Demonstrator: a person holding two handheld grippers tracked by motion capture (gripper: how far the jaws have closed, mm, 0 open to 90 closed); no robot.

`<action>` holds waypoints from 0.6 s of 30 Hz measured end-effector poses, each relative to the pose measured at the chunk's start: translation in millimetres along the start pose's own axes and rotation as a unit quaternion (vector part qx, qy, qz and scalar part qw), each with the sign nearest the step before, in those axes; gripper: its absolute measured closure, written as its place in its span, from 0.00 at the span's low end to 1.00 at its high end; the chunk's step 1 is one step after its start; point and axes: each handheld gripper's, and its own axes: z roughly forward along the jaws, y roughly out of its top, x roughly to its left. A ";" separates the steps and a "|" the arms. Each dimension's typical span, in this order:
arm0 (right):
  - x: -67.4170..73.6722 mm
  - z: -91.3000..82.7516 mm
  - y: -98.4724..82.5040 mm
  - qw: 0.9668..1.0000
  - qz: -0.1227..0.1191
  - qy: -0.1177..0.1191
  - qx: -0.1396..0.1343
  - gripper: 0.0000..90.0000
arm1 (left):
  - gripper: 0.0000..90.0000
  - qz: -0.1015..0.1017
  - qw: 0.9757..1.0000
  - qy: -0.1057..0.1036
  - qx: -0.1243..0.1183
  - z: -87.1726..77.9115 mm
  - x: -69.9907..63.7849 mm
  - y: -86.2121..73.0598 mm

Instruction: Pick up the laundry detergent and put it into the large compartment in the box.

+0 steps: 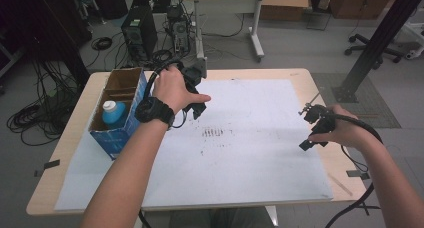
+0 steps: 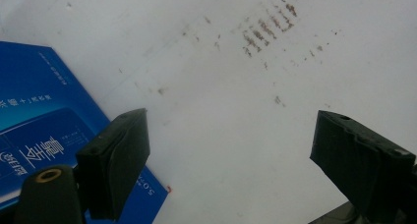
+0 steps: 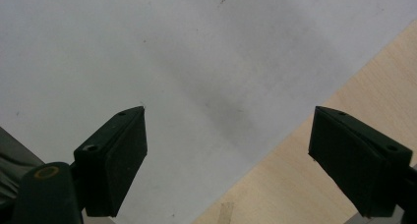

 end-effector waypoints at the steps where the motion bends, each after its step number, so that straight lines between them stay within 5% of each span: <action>1: 0.0 0.1 -0.1 1.000 0.000 0.000 0.000 0.16 | 0.17 -0.001 1.000 -0.002 -0.001 1.5 -0.8 0.0; 18: 0.5 2.6 -0.1 1.000 0.001 0.002 0.002 0.16 | 0.17 0.010 1.000 -0.009 0.007 18.0 -7.9 1.0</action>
